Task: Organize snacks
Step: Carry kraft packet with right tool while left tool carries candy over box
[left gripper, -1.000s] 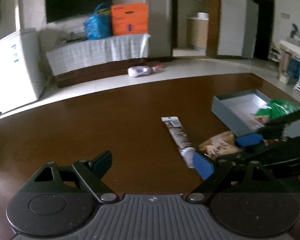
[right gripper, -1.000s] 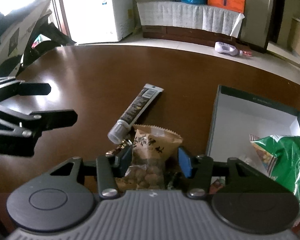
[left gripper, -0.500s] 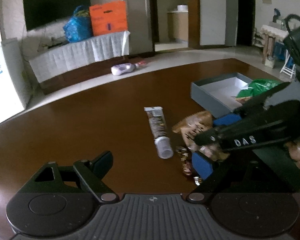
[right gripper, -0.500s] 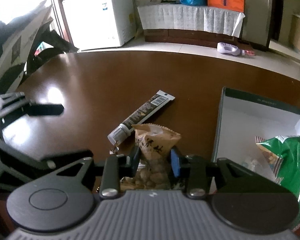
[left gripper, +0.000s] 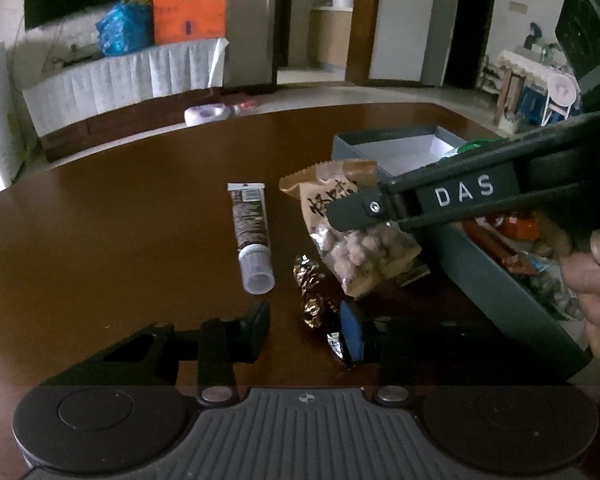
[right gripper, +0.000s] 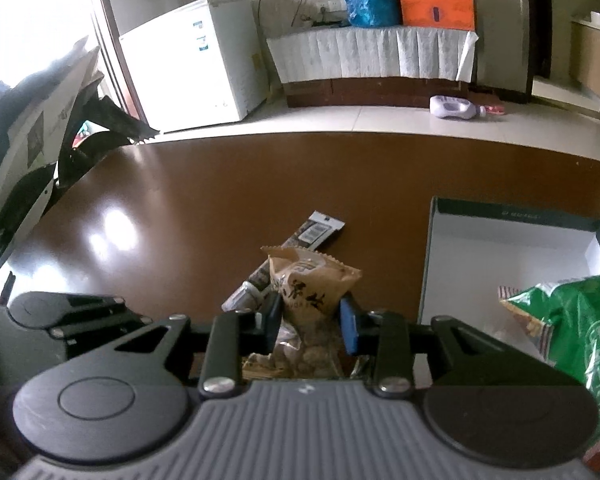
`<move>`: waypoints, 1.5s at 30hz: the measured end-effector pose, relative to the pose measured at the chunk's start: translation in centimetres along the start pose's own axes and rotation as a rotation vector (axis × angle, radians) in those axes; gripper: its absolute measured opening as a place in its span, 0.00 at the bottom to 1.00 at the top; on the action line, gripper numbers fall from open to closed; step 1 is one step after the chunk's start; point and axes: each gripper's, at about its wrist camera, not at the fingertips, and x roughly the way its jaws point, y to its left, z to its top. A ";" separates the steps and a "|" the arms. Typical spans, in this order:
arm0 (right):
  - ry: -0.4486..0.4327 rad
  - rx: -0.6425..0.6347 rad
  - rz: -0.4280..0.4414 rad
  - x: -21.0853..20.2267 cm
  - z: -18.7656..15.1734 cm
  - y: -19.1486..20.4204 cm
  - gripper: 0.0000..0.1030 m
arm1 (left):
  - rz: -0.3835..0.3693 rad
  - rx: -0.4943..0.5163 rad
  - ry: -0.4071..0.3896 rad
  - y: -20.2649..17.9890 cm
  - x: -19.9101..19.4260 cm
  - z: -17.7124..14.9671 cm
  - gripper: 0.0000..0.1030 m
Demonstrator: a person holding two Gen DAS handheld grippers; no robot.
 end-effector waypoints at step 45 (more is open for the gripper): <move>-0.059 -0.008 -0.006 -3.6 0.6 0.5 0.30 | 0.066 0.007 -0.071 0.0 -1.3 1.5 0.23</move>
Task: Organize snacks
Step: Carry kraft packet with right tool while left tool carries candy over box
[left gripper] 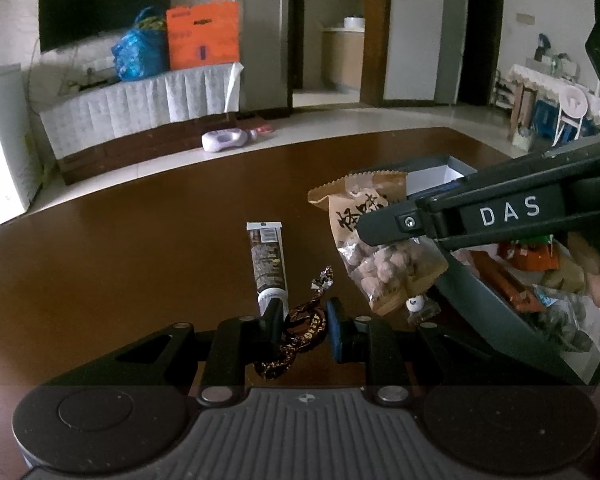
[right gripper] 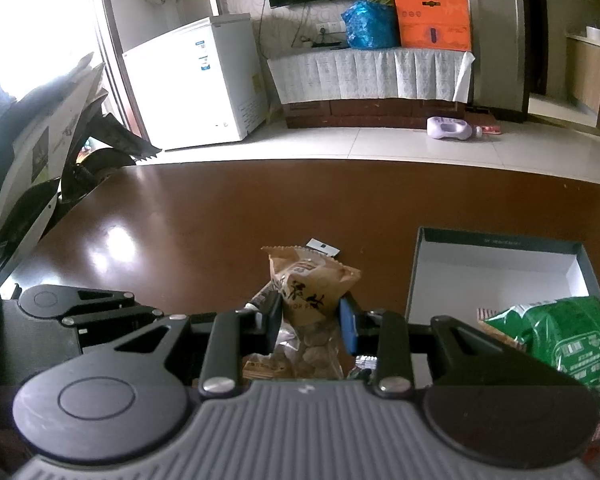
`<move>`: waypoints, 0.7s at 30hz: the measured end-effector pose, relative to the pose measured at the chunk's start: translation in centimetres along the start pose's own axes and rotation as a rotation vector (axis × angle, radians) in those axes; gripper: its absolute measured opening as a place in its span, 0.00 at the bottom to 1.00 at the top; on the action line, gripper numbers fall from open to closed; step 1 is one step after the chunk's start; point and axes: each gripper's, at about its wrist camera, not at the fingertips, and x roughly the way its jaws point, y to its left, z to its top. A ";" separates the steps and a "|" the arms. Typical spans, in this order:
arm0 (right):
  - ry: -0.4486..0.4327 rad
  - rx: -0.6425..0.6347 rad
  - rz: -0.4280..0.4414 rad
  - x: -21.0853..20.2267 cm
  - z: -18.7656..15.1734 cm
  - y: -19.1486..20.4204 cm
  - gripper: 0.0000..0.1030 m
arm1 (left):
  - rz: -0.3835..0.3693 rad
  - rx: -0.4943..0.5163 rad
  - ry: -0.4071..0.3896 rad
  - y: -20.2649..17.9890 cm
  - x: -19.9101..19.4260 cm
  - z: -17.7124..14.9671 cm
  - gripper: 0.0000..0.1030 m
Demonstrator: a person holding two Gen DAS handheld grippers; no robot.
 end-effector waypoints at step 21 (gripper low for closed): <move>-0.023 0.013 -0.017 -1.6 0.6 -0.8 0.30 | -0.001 -0.010 -0.030 -0.6 -0.2 1.2 0.23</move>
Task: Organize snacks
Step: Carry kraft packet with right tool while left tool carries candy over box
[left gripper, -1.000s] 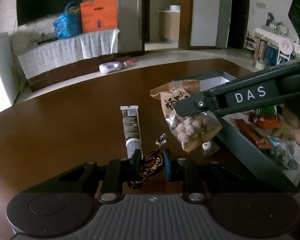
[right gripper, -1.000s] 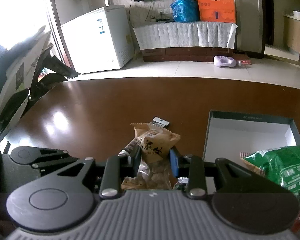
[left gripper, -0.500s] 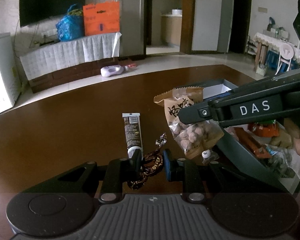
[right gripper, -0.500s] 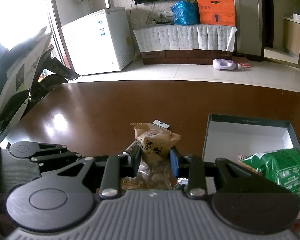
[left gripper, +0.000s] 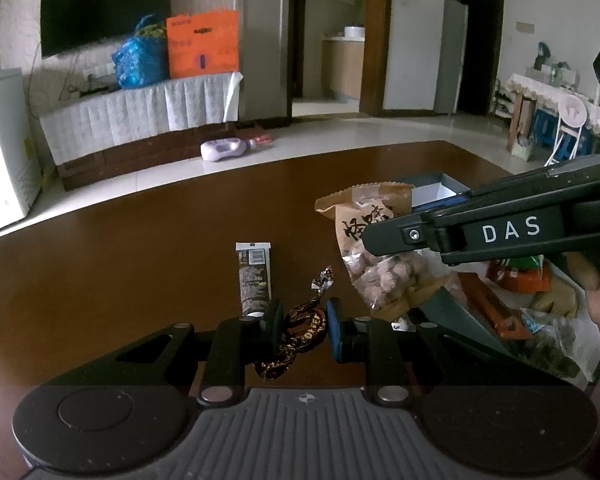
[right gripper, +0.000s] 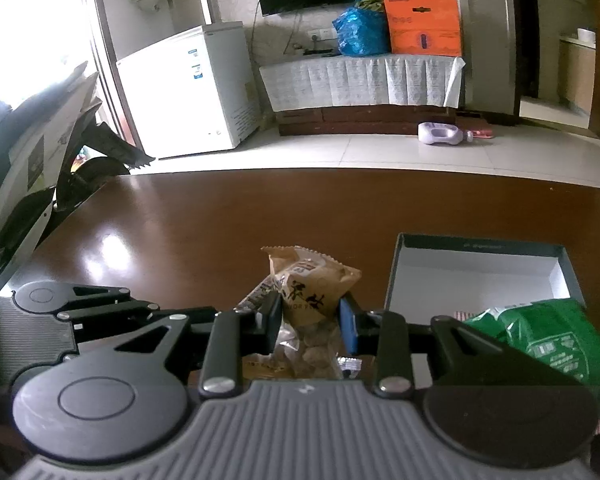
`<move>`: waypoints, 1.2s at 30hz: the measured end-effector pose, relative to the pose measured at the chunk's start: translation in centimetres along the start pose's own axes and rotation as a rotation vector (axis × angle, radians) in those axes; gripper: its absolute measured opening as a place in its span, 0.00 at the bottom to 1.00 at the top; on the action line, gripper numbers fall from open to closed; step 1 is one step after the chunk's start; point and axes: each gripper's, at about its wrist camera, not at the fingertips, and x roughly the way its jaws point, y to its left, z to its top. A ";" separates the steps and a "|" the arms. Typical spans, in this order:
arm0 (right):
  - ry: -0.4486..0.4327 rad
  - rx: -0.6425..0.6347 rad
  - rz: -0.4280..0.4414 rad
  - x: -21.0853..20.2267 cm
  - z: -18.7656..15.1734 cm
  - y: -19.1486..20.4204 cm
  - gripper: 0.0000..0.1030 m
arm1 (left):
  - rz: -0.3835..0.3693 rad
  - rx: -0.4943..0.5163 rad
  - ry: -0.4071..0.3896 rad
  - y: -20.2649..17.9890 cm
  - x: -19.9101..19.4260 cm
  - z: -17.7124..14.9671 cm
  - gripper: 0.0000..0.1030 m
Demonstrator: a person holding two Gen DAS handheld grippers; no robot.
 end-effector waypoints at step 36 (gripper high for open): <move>-0.090 0.046 -0.092 -7.1 -0.6 -2.8 0.30 | -0.035 -0.036 -0.060 -2.9 0.8 2.4 0.24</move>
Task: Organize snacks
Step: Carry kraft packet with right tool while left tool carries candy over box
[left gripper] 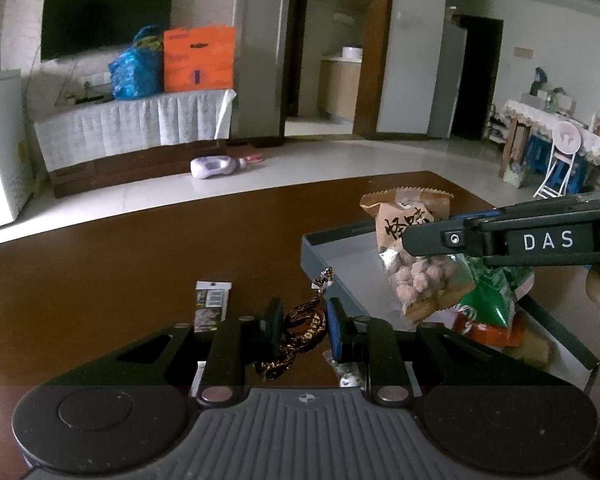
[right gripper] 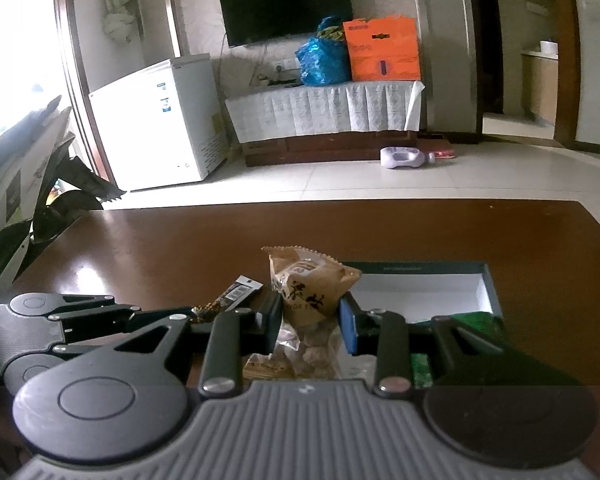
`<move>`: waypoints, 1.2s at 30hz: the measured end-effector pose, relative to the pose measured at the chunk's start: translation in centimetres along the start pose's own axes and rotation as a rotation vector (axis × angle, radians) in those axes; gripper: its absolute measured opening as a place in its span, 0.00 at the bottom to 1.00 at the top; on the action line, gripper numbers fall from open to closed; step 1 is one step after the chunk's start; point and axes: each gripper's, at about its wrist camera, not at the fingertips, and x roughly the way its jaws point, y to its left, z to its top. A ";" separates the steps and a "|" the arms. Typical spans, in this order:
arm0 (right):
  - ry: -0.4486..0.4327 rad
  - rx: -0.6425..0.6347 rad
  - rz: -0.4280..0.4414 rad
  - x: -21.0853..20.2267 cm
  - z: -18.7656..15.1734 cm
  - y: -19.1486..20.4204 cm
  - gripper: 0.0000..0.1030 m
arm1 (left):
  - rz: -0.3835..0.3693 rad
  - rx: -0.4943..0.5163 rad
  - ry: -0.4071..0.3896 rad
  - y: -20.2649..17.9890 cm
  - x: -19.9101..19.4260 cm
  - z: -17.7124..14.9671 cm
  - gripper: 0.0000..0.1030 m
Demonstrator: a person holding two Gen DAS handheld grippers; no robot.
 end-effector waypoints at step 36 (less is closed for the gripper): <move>-0.040 0.044 -0.104 -2.6 -0.2 -3.8 0.30 | -0.082 0.018 -0.009 -4.9 2.8 1.2 0.24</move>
